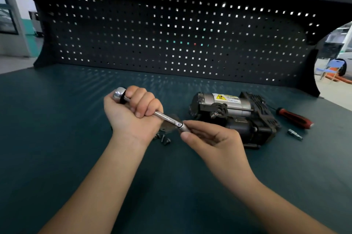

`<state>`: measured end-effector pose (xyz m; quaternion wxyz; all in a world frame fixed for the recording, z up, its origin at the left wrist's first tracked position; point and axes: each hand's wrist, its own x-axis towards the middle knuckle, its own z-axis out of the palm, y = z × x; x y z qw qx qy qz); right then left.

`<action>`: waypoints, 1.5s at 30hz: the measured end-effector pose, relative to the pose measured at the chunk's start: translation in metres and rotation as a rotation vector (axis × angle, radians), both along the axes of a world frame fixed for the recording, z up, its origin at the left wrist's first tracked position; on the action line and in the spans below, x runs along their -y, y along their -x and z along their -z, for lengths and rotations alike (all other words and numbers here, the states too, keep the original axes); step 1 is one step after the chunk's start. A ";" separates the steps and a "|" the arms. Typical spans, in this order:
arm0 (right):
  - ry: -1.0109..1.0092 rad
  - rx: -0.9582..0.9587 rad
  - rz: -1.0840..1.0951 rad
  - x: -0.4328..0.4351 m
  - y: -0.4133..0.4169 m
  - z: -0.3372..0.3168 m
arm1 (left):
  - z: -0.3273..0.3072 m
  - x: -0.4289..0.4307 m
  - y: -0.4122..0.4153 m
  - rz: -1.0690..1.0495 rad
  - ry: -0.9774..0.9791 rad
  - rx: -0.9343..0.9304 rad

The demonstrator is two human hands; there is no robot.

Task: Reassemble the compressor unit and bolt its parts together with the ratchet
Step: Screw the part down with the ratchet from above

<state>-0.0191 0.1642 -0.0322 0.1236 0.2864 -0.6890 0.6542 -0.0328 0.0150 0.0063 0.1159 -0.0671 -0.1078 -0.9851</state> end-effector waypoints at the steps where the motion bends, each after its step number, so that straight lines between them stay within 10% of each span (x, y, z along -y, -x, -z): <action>1: 0.000 -0.015 0.015 0.000 0.001 0.002 | 0.000 -0.001 -0.001 -0.008 0.011 0.010; 21: -0.220 -0.787 0.459 -0.006 0.007 0.008 | -0.008 -0.019 -0.016 -0.111 0.157 -0.033; 28: -0.205 -0.754 0.480 -0.009 0.005 0.012 | -0.006 -0.025 -0.013 -0.035 0.106 -0.018; 34: -0.081 -0.306 0.300 -0.011 0.004 0.021 | -0.005 -0.033 -0.016 -0.078 0.331 -0.049; 39: -0.389 -0.581 0.415 -0.015 0.011 0.012 | -0.015 -0.040 -0.014 -0.006 0.614 -0.123; 45: -0.243 -0.348 0.349 -0.046 0.029 -0.049 | -0.077 -0.042 -0.004 -0.178 1.391 -0.167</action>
